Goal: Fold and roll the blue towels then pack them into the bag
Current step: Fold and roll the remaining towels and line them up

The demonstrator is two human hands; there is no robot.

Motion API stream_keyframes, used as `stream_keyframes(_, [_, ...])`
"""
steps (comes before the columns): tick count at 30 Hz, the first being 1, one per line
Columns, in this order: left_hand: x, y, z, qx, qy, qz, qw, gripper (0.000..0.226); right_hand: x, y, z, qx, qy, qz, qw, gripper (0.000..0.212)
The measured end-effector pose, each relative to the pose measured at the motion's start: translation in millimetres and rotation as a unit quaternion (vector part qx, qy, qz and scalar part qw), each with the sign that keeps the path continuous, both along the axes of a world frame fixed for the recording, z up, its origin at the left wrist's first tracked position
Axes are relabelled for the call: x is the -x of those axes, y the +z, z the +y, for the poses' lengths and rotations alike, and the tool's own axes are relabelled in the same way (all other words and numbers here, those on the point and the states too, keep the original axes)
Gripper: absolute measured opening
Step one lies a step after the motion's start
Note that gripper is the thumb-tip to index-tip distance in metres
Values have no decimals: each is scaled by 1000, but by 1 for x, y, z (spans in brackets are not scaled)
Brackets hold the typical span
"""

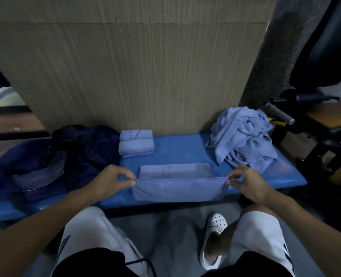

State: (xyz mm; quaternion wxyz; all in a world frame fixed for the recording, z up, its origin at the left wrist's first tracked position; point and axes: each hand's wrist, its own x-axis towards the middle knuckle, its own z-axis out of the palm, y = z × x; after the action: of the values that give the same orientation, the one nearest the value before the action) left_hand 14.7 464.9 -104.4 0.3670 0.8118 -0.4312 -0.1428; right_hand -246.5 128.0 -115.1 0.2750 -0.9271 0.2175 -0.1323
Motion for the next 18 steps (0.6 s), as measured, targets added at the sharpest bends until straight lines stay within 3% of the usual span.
stream_keyframes(8, [-4, -8, -13, -2, 45, 21, 999, 19, -17, -11, -3, -79, -42, -20, 996, 3])
stream_keyframes(12, [-14, -21, -26, 12, 88, 31, 996, 23, -34, -26, -6, -123, -73, -38, 989, 11])
stream_keyframes(18, [-42, -58, -54, -15, 146, 59, 987, 11, -73, -52, -16, -176, -124, -56, 975, 20])
